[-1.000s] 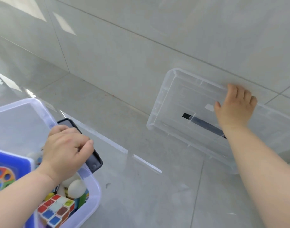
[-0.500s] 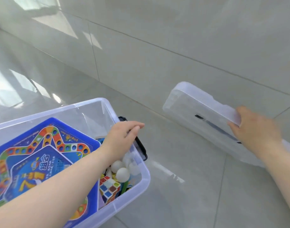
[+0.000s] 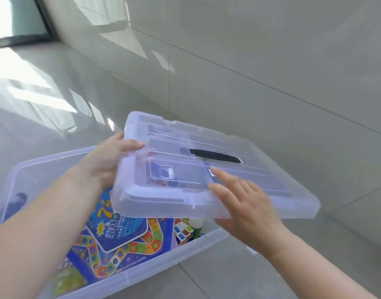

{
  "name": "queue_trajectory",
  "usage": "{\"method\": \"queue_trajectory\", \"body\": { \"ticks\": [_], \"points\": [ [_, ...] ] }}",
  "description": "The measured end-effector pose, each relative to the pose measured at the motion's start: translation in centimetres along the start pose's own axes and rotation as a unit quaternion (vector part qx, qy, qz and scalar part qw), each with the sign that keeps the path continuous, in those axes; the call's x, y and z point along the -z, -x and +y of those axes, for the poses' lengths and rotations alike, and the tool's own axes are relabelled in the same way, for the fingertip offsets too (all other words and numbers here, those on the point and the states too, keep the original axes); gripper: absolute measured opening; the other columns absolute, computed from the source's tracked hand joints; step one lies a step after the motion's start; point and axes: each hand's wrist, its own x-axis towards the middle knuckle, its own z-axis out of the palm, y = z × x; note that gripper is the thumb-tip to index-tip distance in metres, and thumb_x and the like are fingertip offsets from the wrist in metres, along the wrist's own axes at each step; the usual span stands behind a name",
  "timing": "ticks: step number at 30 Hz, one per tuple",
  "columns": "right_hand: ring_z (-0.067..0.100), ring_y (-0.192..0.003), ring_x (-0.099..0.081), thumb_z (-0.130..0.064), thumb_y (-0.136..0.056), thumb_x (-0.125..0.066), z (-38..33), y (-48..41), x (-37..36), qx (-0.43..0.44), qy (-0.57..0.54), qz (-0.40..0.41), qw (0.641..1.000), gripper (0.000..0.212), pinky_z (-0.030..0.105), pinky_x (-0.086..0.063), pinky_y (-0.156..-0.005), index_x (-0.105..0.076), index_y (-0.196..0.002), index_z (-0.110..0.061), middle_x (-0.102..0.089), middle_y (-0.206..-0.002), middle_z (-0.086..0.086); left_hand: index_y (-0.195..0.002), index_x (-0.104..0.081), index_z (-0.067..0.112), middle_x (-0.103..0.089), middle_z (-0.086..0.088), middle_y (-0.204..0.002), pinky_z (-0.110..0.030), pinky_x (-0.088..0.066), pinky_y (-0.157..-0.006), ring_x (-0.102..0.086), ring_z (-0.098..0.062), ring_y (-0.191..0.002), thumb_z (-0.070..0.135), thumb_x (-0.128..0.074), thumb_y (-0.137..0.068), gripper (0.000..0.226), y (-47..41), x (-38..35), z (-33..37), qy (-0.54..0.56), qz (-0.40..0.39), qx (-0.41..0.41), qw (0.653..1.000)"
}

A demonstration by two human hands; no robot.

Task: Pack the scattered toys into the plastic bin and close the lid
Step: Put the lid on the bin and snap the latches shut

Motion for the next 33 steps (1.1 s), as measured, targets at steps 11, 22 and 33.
{"method": "queue_trajectory", "body": {
  "ticks": [11,22,33],
  "points": [
    [0.027,-0.141,-0.024,-0.03,-0.093,-0.048,2.1,-1.8,-3.1,-0.465,-0.259,-0.227,0.816,0.063,0.036,-0.02,-0.113,-0.02,-0.145,-0.007,-0.023,-0.153,0.013,-0.091,-0.055,0.022,-0.072,0.01,-0.069,-0.018,-0.052,-0.038,-0.067,-0.002,-0.048,0.002,-0.053,-0.08,0.023,8.3,16.5,-2.5,-0.105,0.174,-0.012,0.979],
    [0.015,-0.093,-0.046,-0.018,-0.096,-0.044,-0.1,-3.8,-4.5,-0.423,-0.368,-0.231,0.795,0.03,0.022,-0.03,-0.076,-0.051,-0.124,-0.01,-0.055,-0.112,0.006,-0.126,-0.05,0.013,-0.054,-0.017,-0.127,-0.047,-0.036,-0.101,-0.051,-0.034,-0.115,0.034,-0.047,-0.068,0.063,9.7,17.1,-6.8,-0.39,0.342,0.038,0.854],
    [0.023,-0.105,-0.053,-0.027,-0.086,-0.059,0.2,-2.7,-4.8,-0.525,-0.548,-0.228,0.61,0.071,0.035,-0.043,-0.083,-0.019,-0.145,-0.03,-0.04,-0.143,-0.001,-0.142,-0.028,0.017,-0.041,-0.014,-0.142,-0.047,-0.029,-0.11,-0.038,-0.034,-0.129,0.044,-0.062,-0.079,0.076,8.9,17.3,-8.2,-0.298,0.405,0.112,0.857]
  ]
}}
